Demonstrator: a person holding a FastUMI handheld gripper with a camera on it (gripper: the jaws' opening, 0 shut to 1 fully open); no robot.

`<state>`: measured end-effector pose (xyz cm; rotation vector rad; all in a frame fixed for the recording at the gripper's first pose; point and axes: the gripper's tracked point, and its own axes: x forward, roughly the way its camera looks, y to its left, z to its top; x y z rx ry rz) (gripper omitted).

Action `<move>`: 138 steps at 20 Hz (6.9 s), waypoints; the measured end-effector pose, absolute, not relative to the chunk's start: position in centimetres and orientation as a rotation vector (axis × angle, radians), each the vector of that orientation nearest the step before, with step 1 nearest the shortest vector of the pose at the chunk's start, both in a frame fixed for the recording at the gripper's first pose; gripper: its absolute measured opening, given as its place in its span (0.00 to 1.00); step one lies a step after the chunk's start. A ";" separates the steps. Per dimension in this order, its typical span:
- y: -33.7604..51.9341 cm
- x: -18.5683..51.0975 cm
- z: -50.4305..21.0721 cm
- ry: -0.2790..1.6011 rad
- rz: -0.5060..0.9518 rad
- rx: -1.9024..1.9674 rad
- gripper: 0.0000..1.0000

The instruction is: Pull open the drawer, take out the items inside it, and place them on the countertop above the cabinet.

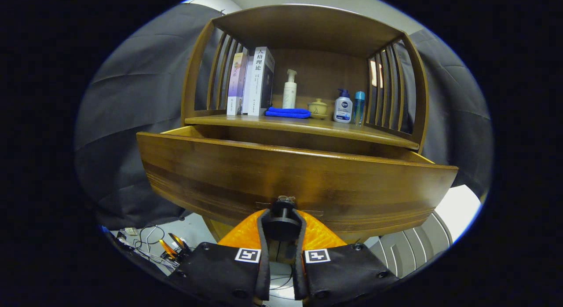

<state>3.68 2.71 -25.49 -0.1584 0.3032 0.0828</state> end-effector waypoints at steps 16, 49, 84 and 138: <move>2.8 -1.1 -26.1 0.290 0.143 -0.222 0.22; 0.9 10.1 -14.0 0.541 0.166 -0.128 0.98; 2.6 12.2 -23.4 0.915 0.187 0.097 0.16; -1.1 29.9 -10.0 0.613 -0.015 0.153 0.30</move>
